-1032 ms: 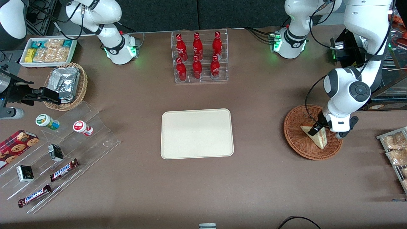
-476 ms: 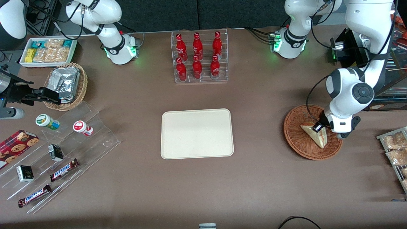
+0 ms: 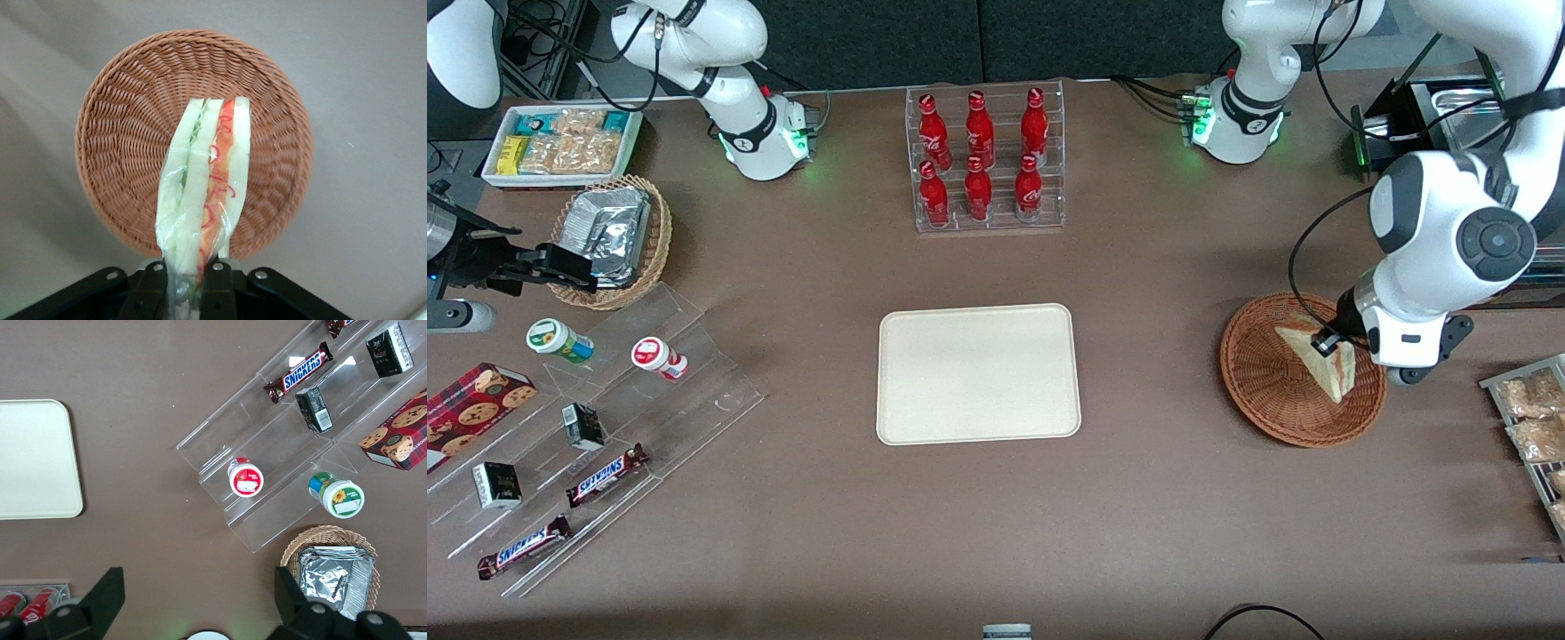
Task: Place sandwich from basket to tray
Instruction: 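Lower the open left gripper around the wrapped sandwich and close it, then lift the sandwich out of the basket and carry it over the cream tray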
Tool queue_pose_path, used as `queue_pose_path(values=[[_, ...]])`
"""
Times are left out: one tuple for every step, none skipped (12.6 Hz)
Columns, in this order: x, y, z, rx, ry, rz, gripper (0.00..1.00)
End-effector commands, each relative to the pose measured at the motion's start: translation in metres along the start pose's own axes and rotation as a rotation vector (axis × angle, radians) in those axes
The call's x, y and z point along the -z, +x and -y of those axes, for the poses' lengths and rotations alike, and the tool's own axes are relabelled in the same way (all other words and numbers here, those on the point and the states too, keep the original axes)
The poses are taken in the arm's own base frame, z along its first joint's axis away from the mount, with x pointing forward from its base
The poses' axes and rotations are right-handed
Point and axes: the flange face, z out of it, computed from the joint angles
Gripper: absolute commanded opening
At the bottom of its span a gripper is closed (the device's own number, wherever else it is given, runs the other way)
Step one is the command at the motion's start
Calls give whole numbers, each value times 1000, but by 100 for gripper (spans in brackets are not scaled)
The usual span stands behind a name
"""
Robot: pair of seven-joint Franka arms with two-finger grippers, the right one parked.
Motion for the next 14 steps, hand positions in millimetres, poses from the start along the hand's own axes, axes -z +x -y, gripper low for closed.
queue_pose_path(values=[[64, -20, -24, -43, 22, 1, 0], [86, -30, -35, -65, 30, 6, 0], [107, -47, -51, -98, 27, 5, 0], [119, -64, -69, -117, 18, -5, 0], [125, -84, -88, -133, 10, -17, 0], [130, -108, -107, -176, 3, -30, 0], [128, -123, -124, -213, 0, -34, 0], [126, -141, -147, -252, -4, -41, 0], [123, -159, -172, -296, -7, -46, 0], [112, -177, -196, -339, 0, -44, 0], [102, -197, -219, -379, 0, -45, 0], [86, -219, -245, -419, -11, -56, 0], [69, -234, -264, -449, -20, -62, 0], [51, -250, -282, -479, -37, -73, 0]])
